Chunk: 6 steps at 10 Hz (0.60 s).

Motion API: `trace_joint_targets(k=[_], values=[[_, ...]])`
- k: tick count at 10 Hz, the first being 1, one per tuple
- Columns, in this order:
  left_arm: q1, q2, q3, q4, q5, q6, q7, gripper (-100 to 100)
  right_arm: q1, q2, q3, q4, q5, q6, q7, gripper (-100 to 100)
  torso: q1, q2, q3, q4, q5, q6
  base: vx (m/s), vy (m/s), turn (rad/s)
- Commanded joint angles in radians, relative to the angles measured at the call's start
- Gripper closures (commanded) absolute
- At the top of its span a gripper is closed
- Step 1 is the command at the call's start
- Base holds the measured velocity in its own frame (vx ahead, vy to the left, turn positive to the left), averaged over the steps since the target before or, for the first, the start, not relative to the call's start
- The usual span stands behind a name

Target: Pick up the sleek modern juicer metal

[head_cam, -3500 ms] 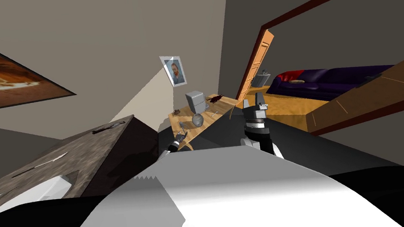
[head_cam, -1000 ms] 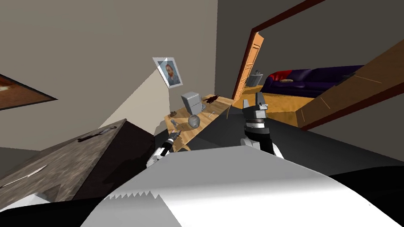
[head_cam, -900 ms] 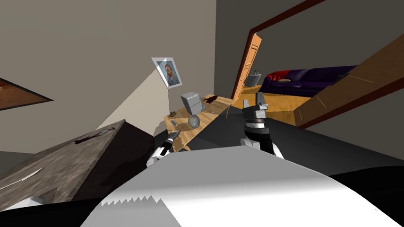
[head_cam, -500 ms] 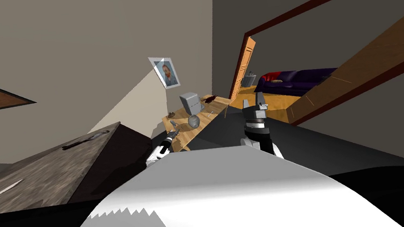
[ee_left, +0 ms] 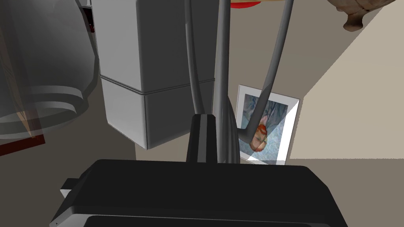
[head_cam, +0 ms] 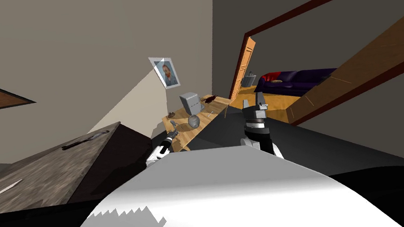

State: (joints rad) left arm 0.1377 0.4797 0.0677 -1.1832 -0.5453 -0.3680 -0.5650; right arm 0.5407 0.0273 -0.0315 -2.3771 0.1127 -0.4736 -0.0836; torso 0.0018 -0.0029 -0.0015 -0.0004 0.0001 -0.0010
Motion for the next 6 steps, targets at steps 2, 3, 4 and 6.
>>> trace_joint_targets(k=[2,3,4,6], values=[[0.000,0.000,0.000,0.000,0.000,0.000,0.000,0,0.000,0.000,0.000,0.000,0.000,0.000,0.000,0,0.000,0.000,0.000,0.000,0.000,0.000,0.000,0.000,0.000],[-0.009,-0.024,0.025,0.017,-0.002,-0.008,-0.029,-100,0.000,0.000,0.000,0.000,0.000,0.000,0.000,0,0.000,0.000,0.000,0.000,0.000,0.000,0.008,-0.010,0.052],[-0.014,-0.037,0.038,0.027,-0.002,-0.013,-0.045,-100,0.000,0.000,0.000,0.000,0.000,0.000,0.000,0,-0.001,0.000,0.000,0.000,0.000,0.000,0.017,-0.023,0.051],[-0.024,-0.064,0.066,0.047,-0.003,-0.021,-0.076,-100,0.000,0.000,0.000,0.000,0.000,0.000,0.000,0,-0.002,-0.001,-0.001,0.000,0.000,0.000,0.018,-0.022,0.032]])
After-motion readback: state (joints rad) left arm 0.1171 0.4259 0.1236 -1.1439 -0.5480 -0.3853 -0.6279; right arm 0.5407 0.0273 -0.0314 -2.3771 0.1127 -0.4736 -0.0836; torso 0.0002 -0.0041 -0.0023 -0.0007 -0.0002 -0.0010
